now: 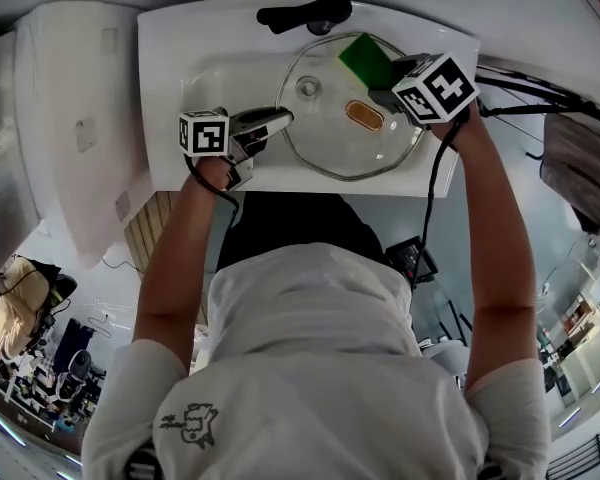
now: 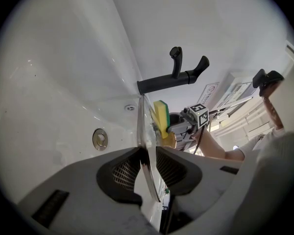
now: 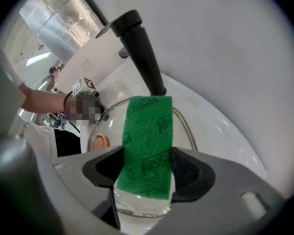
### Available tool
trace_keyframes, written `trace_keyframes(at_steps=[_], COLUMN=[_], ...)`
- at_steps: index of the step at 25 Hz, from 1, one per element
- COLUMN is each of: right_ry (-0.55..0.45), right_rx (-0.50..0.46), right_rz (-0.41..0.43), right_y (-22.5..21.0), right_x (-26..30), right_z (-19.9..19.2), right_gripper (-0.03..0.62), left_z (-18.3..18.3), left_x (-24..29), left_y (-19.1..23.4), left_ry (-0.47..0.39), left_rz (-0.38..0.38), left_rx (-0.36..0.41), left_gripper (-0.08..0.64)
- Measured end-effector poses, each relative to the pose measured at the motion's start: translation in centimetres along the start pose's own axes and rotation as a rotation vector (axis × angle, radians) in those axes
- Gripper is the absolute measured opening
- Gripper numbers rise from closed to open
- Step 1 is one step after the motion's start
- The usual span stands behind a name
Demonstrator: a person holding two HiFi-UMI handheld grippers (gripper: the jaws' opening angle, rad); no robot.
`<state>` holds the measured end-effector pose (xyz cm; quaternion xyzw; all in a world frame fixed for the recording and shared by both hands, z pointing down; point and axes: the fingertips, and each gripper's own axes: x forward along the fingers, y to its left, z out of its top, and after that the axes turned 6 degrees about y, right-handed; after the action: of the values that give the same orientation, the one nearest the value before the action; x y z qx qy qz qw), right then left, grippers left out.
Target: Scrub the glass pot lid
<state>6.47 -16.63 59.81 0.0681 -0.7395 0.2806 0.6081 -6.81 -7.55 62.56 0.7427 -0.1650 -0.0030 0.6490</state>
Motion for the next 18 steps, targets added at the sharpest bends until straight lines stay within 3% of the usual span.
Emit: trace_keyframes(at_steps=[11, 18], right_ry=[-0.149, -0.174], right_rx=[0.334, 0.336], right_rz=[-0.009, -0.034], right_y=[-1.9, 2.4], right_x=[-0.9, 0.3], right_z=[-9.9, -12.7], right_gripper=[0.295, 0.295], left_z=[-0.1, 0.0], left_x=[-0.2, 0.0], left_y=[0.4, -0.2], left_ry=[-0.026, -0.04], left_rz=[0.021, 0.009], left_rx=[-0.017, -0.034], left_gripper=[0.103, 0.103])
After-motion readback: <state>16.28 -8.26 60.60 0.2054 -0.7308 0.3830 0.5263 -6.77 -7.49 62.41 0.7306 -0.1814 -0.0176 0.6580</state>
